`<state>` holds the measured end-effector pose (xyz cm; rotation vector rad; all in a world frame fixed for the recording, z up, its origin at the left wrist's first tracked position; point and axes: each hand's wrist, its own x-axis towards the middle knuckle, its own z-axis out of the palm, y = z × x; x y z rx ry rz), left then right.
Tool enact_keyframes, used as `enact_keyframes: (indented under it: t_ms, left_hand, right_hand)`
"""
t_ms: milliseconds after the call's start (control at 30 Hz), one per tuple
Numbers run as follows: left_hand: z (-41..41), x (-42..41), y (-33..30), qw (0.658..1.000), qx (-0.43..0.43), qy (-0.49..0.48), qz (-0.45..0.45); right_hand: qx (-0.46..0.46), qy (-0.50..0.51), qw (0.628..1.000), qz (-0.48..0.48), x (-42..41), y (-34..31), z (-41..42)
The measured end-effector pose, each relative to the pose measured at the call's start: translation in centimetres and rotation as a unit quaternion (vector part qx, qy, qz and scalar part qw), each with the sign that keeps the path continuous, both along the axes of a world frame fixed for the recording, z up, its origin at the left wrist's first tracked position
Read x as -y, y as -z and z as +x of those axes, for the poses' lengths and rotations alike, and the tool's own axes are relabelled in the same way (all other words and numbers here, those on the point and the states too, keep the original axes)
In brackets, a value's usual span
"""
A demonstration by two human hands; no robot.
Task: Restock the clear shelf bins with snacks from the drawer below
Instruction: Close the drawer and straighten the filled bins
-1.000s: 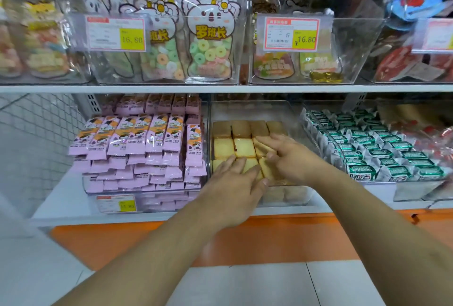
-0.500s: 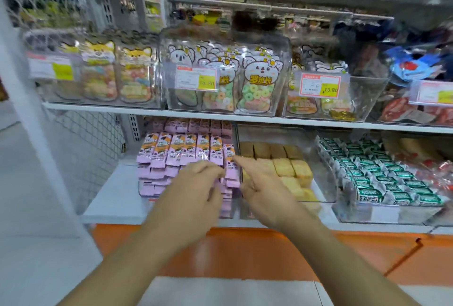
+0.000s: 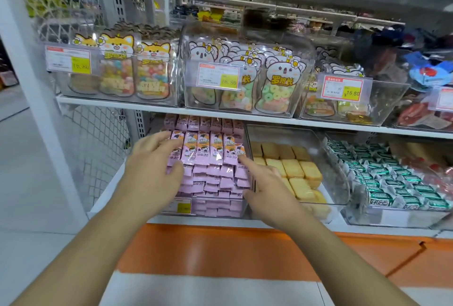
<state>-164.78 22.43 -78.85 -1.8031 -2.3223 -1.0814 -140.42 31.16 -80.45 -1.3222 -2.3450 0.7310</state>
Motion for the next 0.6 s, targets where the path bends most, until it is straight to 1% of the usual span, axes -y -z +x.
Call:
enact_keyframes:
  t_ms: [100,233,333,433,600]
  left_hand:
    - [-0.1,-0.1,0.0,1.000,0.008,-0.001,-0.011]
    - [-0.1,-0.6,0.6,0.995,0.045,0.008,-0.085]
    - [-0.2,-0.7,1.3,0.989,0.070,0.021,-0.131]
    - [-0.4,-0.6,1.6,0.988,0.074,0.032,-0.129]
    - [-0.7,-0.5,1.6,0.989,0.073,0.046,-0.116]
  right_hand:
    - [-0.002,0.013,1.000,-0.008,0.0,-0.1,0.1]
    - [0.004,-0.001,1.000,0.001,-0.2,0.1,0.3]
    - [0.005,-0.001,1.000,-0.015,-0.2,0.1,0.2]
    - [-0.012,0.010,0.999,-0.043,-0.2,0.3,0.1]
    - [-0.028,0.004,0.999,-0.039,-0.7,0.8,0.0]
